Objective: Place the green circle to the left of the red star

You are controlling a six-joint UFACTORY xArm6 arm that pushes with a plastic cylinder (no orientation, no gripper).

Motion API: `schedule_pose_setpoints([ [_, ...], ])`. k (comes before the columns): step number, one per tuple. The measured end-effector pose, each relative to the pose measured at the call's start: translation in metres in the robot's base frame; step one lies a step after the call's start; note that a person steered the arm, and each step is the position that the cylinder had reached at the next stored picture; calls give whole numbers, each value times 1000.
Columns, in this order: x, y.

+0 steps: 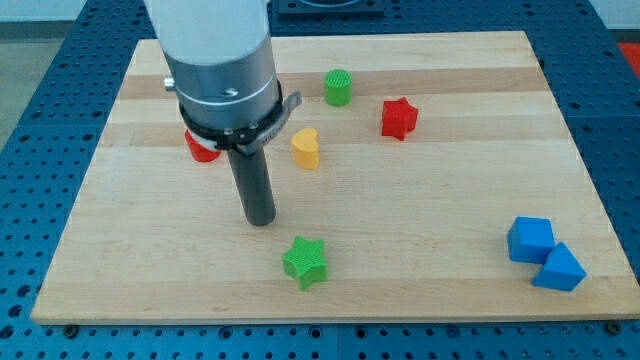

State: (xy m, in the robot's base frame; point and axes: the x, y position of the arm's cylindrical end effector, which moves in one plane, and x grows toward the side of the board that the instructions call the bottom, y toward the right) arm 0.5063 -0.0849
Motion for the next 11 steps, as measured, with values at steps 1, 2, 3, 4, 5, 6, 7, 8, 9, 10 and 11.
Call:
schedule_pose_setpoints([
  [1, -26, -14],
  [2, -60, -44],
  [3, -102, -48],
  [4, -143, -48],
  [5, -180, -45],
  [6, -193, -18],
  [7, -216, 8],
  [8, -224, 40],
  [9, -224, 75],
  [10, -222, 97],
  [11, -201, 98],
])
